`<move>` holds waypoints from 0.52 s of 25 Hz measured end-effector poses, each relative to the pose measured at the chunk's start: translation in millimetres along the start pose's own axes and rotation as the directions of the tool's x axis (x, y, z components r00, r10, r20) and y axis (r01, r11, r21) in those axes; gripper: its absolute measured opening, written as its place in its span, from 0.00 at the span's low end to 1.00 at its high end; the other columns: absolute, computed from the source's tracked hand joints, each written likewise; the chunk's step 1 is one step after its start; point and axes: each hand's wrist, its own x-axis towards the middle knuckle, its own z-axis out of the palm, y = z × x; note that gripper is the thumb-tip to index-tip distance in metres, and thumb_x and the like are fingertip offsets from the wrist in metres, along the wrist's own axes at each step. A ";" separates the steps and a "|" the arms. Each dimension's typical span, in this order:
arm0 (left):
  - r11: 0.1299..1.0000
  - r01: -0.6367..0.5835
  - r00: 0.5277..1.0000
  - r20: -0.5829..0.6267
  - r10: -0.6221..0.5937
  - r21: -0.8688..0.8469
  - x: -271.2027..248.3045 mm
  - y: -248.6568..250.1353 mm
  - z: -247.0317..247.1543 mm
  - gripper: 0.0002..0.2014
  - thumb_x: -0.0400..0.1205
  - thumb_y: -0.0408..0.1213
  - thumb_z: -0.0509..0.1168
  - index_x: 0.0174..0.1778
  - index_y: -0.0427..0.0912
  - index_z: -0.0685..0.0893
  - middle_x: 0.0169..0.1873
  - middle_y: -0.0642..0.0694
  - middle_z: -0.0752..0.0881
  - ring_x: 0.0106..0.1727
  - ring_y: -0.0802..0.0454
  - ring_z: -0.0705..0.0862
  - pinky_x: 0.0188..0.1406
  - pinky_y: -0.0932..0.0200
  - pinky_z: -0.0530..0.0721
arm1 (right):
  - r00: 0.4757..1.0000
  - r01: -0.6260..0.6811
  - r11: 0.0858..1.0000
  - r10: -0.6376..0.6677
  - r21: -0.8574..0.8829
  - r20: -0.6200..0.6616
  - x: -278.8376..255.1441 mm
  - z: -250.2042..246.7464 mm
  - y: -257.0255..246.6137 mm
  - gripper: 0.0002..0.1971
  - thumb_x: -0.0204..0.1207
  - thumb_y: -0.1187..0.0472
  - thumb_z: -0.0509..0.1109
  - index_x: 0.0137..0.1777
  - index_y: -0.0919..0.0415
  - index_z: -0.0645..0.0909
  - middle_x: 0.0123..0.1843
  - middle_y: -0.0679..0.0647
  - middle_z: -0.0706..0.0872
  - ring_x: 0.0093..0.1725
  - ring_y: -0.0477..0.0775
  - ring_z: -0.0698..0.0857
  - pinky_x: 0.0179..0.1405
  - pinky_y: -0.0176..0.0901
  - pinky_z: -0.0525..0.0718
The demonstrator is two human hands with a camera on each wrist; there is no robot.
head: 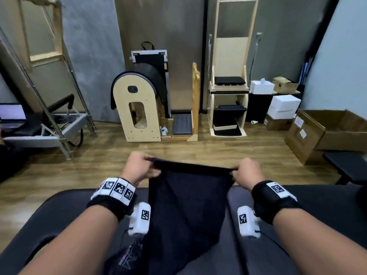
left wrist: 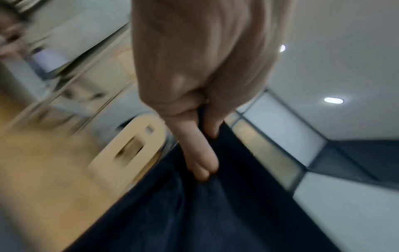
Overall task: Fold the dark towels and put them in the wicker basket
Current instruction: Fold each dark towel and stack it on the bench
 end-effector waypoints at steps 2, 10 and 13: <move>0.873 -0.337 0.893 -0.175 0.416 0.353 6.2 65.1 -24.7 0.16 0.78 0.20 0.59 0.50 0.34 0.91 0.42 0.32 0.91 0.44 0.37 0.91 0.55 0.42 0.89 | 0.939 0.121 0.992 -0.105 0.027 -0.329 13.6 -47.6 -34.0 0.11 0.78 0.64 0.68 0.49 0.61 0.93 0.48 0.65 0.92 0.54 0.70 0.88 0.44 0.47 0.79; 0.257 -0.516 0.357 -0.068 0.932 0.817 -54.0 133.6 -64.4 0.18 0.75 0.23 0.62 0.57 0.38 0.89 0.44 0.31 0.90 0.45 0.30 0.88 0.48 0.43 0.84 | 0.634 0.390 0.920 -0.227 0.051 -0.739 -31.3 -135.7 -39.6 0.12 0.77 0.64 0.67 0.52 0.59 0.92 0.45 0.63 0.92 0.49 0.69 0.87 0.49 0.49 0.78; 0.286 -0.440 0.562 0.013 0.827 0.851 -83.1 92.5 -30.5 0.13 0.79 0.24 0.60 0.51 0.38 0.88 0.40 0.34 0.89 0.41 0.33 0.85 0.39 0.47 0.78 | 0.700 0.363 0.930 -0.234 0.053 -0.675 -58.3 -102.8 8.8 0.10 0.76 0.64 0.69 0.51 0.57 0.92 0.46 0.59 0.93 0.49 0.66 0.88 0.49 0.47 0.77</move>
